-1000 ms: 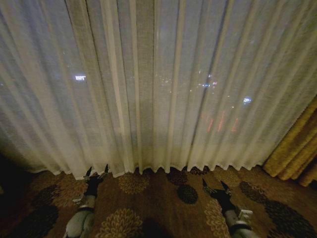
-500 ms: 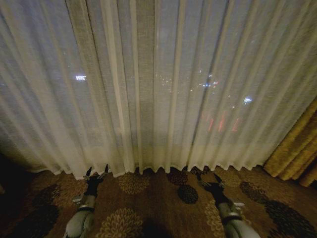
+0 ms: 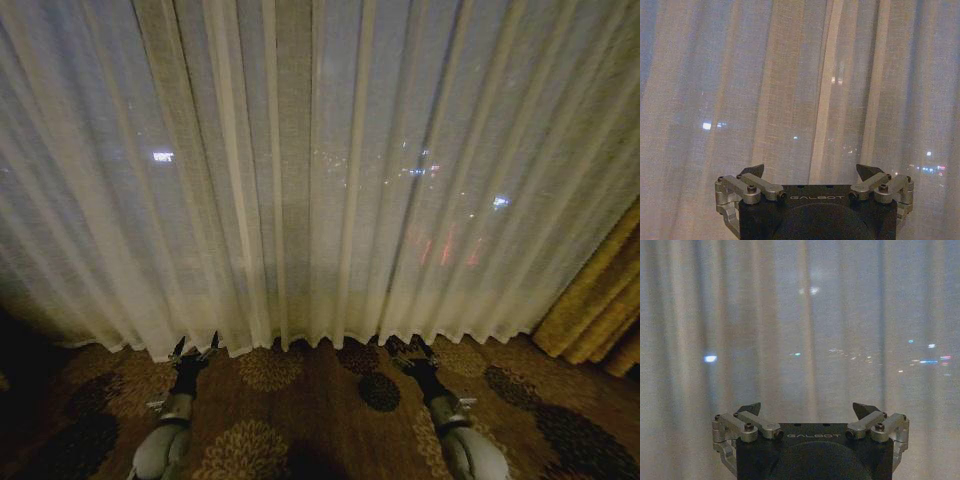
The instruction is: Open the curtains by pulling them apart, changing their state from closed to fully open.
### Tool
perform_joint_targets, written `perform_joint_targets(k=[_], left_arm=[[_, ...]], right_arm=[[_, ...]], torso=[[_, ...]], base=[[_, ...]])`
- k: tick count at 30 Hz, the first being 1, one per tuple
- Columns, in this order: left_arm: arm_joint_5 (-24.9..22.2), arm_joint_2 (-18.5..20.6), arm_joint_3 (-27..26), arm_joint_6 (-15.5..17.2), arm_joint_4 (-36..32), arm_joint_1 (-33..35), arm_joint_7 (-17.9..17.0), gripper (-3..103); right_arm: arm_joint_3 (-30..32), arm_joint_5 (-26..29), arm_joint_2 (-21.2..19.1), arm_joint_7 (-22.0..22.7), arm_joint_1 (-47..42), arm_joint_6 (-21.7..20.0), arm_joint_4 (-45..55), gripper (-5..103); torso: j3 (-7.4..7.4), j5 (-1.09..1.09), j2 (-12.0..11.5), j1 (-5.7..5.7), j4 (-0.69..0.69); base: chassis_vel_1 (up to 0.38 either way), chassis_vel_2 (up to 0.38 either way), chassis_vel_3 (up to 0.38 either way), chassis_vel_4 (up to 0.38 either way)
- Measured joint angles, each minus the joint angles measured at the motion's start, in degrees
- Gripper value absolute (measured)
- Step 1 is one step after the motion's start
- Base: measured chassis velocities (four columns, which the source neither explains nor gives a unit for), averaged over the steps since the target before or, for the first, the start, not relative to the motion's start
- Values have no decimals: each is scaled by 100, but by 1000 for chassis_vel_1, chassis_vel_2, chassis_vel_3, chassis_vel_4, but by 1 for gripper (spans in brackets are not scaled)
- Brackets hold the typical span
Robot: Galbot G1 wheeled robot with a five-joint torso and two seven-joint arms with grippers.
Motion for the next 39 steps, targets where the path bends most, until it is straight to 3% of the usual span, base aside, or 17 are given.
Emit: perform_joint_targets(k=[4,16,33,39], left_arm=[[0,0,0,0,0,0,0,100],[0,0,0,0,0,0,0,100],[0,0,-1,0,-1,-1,0,100],[0,0,-1,0,0,-1,0,100]], right_arm=[[-187,-35,158,-25,51,89,-130,100],[-222,-54,126,-88,95,87,-227,100],[-256,-43,139,-202,115,177,-248,100],[-387,91,209,-32,165,171,-222,100]], torso=[[0,-1,1,0,0],[-1,-2,1,-1,0],[-2,-1,2,-1,0],[-1,-4,0,-1,0]], base=[[0,0,0,0],[-120,127,124,-120],[-330,325,333,-327],[-296,331,304,-344]])
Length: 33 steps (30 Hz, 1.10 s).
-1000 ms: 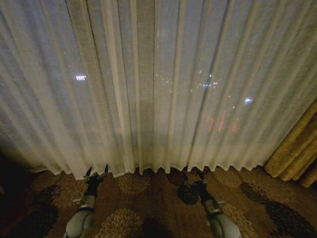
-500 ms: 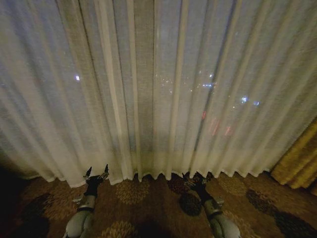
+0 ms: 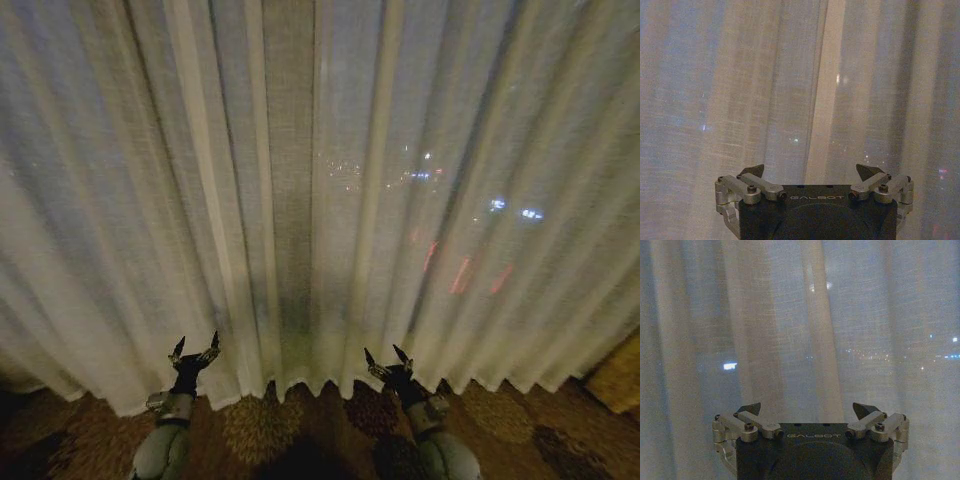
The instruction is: Open the curtains by pulling them apart, changing their state from closed to fully open.
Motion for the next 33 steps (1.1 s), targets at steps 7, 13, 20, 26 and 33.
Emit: perform_joint_targets(k=[7,13,20,26,33], left_arm=[[0,0,1,0,0,-1,0,100],[0,0,1,0,0,1,0,100],[0,0,0,0,0,2,0,100],[0,0,0,0,0,0,0,100],[0,0,0,0,0,0,0,100]], right_arm=[[-56,-177,94,140,77,216,-159,100],[-144,-530,133,399,225,392,-370,100],[-364,-750,159,899,810,388,-813,100],[-445,-731,140,1178,1402,455,-1459,100],[-502,-644,148,1290,2064,585,-2156,100]], torso=[[4,4,-5,11,0],[-1,3,0,-4,0],[-2,2,4,-7,1],[3,3,-3,5,0],[0,2,0,0,1]], base=[[-263,238,276,-247],[-57,34,23,-23],[38,-31,-27,29],[0,0,0,0],[0,0,0,0]])
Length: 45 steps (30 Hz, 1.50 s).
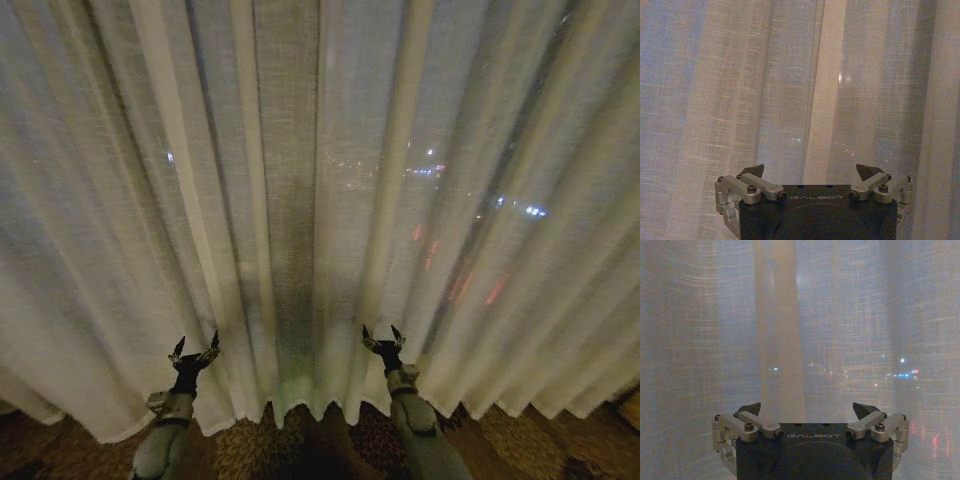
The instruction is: Open the curtains by pulling them apart, changing their state from closed to fully open.
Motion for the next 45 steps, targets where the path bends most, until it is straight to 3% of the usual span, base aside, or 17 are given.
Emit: perform_joint_targets(k=[21,22,24,25,28,29,30,31,34,35,36,37,41,42,44,45], left_arm=[[0,0,0,0,0,0,0,100],[0,0,0,0,0,0,0,100],[0,0,0,0,0,0,0,100],[0,0,0,0,0,0,0,100],[0,0,0,0,0,0,0,100],[0,0,0,0,0,0,0,100],[0,0,0,0,0,0,0,100],[0,0,0,0,0,0,0,100],[0,0,0,0,0,0,0,100],[0,0,0,0,0,0,0,100],[0,0,0,0,0,0,0,100],[0,0,0,0,0,0,0,100],[0,0,0,0,0,0,0,100],[0,0,0,0,0,0,0,100],[0,0,0,0,0,0,0,100],[0,0,0,0,0,0,0,100]], right_arm=[[-374,-23,205,-134,1136,178,-1234,102],[-375,-21,201,-137,1149,190,-1247,93],[-376,-19,199,-139,1154,197,-1250,93],[-384,16,190,-141,1166,207,-1250,82],[-393,63,188,-141,1174,210,-1247,82],[-398,78,187,-141,1172,211,-1236,71],[-400,80,185,-144,1164,211,-1221,71],[-401,81,185,-148,1149,211,-1210,61],[-400,90,189,-149,1130,212,-1204,61],[-399,173,197,-165,1102,221,-1190,50],[-399,248,199,-198,1077,231,-1168,50],[-399,314,202,-226,1055,251,-1151,39],[-369,367,209,-306,1006,296,-1107,39],[-349,338,209,-332,987,317,-1098,22],[-330,285,208,-345,952,325,-1082,22],[-315,245,207,-351,924,330,-1074,12]], torso=[[1,0,0,1,0],[1,0,0,1,0],[0,0,0,1,0],[0,0,0,1,-1],[0,0,0,1,0],[1,0,0,1,0],[0,0,0,1,0],[0,0,0,1,0],[0,0,0,1,0],[0,0,0,1,0],[0,0,0,1,0],[0,0,0,1,-1],[0,0,0,1,0],[0,0,0,1,0],[0,0,0,1,0],[0,0,0,1,0]], base=[[0,0,0,0],[0,0,0,0],[0,0,0,0],[0,0,0,0],[0,0,0,0],[0,0,0,0],[0,0,0,0],[0,0,0,0],[0,0,0,0],[0,0,0,0],[0,0,0,0],[0,0,0,0],[0,0,0,0],[0,0,0,0],[0,0,0,0],[0,0,0,0]])
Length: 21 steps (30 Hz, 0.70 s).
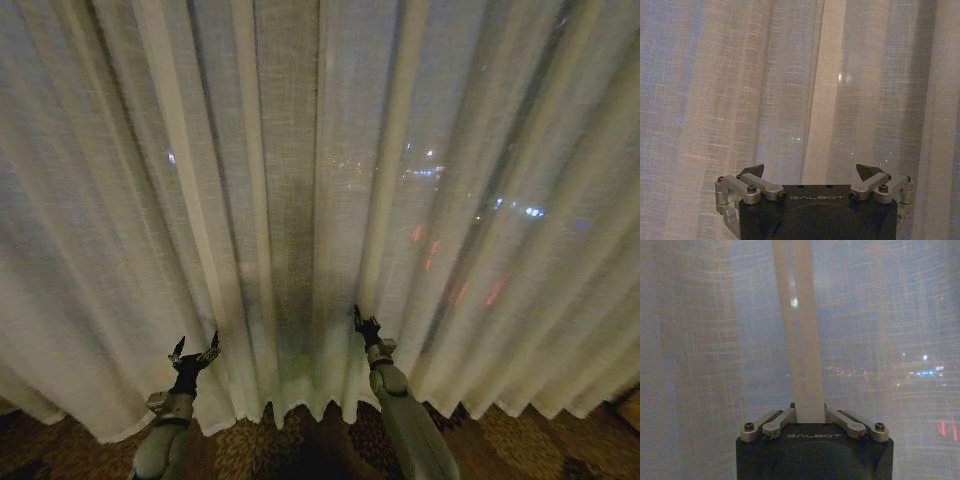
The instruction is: Open the curtains by pulling them apart, changing their state from closed to fully open.
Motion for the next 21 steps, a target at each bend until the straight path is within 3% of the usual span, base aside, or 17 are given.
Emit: perform_joint_targets(k=[3,4,6,21], left_arm=[[0,0,0,0,0,0,0,100],[0,0,0,0,0,0,0,100],[0,0,0,0,0,0,0,100],[0,0,-1,0,0,0,0,100]], right_arm=[[25,-46,-5,-11,-41,23,6,12],[42,-50,-17,-23,-74,33,21,2],[53,-25,-31,-60,-96,33,40,0],[132,289,-121,-184,-179,-50,89,0]], torso=[[0,0,0,0,0],[0,0,0,0,0],[0,0,0,0,0],[0,0,0,0,1]], base=[[0,0,0,0],[0,0,0,0],[0,0,0,0],[-25,-29,27,26]])
